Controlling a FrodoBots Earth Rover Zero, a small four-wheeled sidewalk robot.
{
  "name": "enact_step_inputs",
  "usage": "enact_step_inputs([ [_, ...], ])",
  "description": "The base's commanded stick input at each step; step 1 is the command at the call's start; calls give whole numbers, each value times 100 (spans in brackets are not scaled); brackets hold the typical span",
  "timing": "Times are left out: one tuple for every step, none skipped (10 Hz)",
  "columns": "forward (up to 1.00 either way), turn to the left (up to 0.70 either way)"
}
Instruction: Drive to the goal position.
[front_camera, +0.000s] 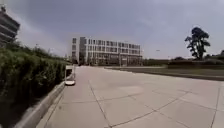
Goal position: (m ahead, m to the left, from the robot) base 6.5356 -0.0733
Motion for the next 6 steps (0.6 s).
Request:
enact_step_inputs([
  [70, 0],
  [70, 0],
  [70, 0],
  [70, 0],
  [70, 0],
  [70, 0],
])
